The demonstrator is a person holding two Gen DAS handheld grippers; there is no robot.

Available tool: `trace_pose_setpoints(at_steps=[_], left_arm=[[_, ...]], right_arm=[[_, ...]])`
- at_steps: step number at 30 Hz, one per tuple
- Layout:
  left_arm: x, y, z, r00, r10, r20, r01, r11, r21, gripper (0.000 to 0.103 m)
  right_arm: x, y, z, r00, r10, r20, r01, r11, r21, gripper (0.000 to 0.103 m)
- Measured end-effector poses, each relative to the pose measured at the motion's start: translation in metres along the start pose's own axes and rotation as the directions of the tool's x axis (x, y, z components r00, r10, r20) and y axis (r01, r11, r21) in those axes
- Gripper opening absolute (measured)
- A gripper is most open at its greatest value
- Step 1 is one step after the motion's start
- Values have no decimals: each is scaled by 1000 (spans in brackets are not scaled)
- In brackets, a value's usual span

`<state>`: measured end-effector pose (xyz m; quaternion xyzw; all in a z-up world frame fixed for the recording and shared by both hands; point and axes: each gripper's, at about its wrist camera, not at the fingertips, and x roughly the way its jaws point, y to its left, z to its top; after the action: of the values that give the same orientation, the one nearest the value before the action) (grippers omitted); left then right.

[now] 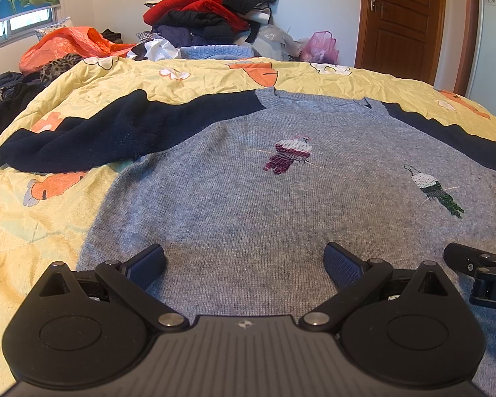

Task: Fold small clothes

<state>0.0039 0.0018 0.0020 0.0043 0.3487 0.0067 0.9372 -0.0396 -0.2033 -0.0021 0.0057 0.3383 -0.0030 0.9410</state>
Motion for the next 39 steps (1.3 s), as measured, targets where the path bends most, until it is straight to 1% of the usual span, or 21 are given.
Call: trace_pose_setpoints(at_steps=[10, 13, 15, 17, 20, 21, 22, 23, 24, 25, 26, 27, 29, 30, 32, 33, 34, 36, 37, 38, 39], left_arm=[[0, 0, 0, 1000, -1, 0, 1, 1000, 0, 103], [0, 0, 0, 1000, -1, 0, 1, 1000, 0, 103], [0, 0, 0, 1000, -1, 0, 1, 1000, 0, 103], [0, 0, 0, 1000, -1, 0, 1, 1000, -1, 103], [0, 0, 0, 1000, 0, 0, 0, 1000, 0, 103], [0, 0, 0, 1000, 0, 1, 0, 1000, 0, 103], [0, 0, 0, 1000, -1, 0, 1, 1000, 0, 103], [0, -1, 0, 1000, 0, 0, 0, 1000, 0, 103], [0, -1, 0, 1000, 0, 0, 0, 1000, 0, 103], [0, -1, 0, 1000, 0, 1, 0, 1000, 0, 103], [0, -1, 0, 1000, 0, 1, 0, 1000, 0, 103], [0, -1, 0, 1000, 0, 1, 0, 1000, 0, 103], [0, 0, 0, 1000, 0, 1, 0, 1000, -1, 103], [0, 0, 0, 1000, 0, 1, 0, 1000, -1, 103], [0, -1, 0, 1000, 0, 1, 0, 1000, -1, 103], [0, -1, 0, 1000, 0, 1, 0, 1000, -1, 103], [0, -1, 0, 1000, 0, 1, 0, 1000, -1, 103], [0, 0, -1, 1000, 0, 1, 0, 1000, -1, 103], [0, 0, 0, 1000, 0, 1, 0, 1000, -1, 103], [0, 0, -1, 1000, 0, 1, 0, 1000, -1, 103], [0, 0, 0, 1000, 0, 1, 0, 1000, -1, 103]], right_arm=[[1, 2, -1, 1000, 5, -2, -5, 1000, 3, 103], [0, 0, 1, 1000, 9, -14, -10, 1000, -8, 103], [1, -7, 5, 998, 49, -39, -49, 999, -9, 103], [-2, -19, 8, 993, 107, -40, -106, 994, 22, 103], [-6, -38, 12, 975, 218, -45, -214, 974, 75, 103], [-9, -49, 14, 967, 255, -32, -250, 962, 113, 103], [-11, -62, 17, 962, 275, -1, -271, 950, 158, 103], [-15, -77, 18, 960, 277, 39, -279, 938, 204, 103], [-18, -93, 19, 961, 261, 90, -276, 926, 256, 103], [-21, -112, 18, 964, 220, 152, -258, 914, 313, 103], [-25, -132, 16, 960, 167, 227, -243, 898, 368, 103], [-26, -153, 19, 954, 135, 268, -237, 888, 394, 103], [-25, -197, 29, 952, 82, 294, -212, 870, 446, 103], [-24, -221, 32, 949, 43, 311, -202, 843, 498, 103], [-18, -275, 37, 943, 6, 332, -219, 761, 610, 102], [-14, -300, 37, 941, -23, 337, -222, 711, 667, 96], [-11, -322, 37, 941, -58, 332, -214, 660, 720, 93], [1, -358, 32, 943, -102, 318, -207, 570, 795, 81], [6, -371, 28, 943, -127, 309, -199, 532, 823, 79], [12, -381, 24, 946, -150, 287, -176, 504, 845, 79], [18, -388, 20, 951, -169, 259, -148, 486, 861, 79]])
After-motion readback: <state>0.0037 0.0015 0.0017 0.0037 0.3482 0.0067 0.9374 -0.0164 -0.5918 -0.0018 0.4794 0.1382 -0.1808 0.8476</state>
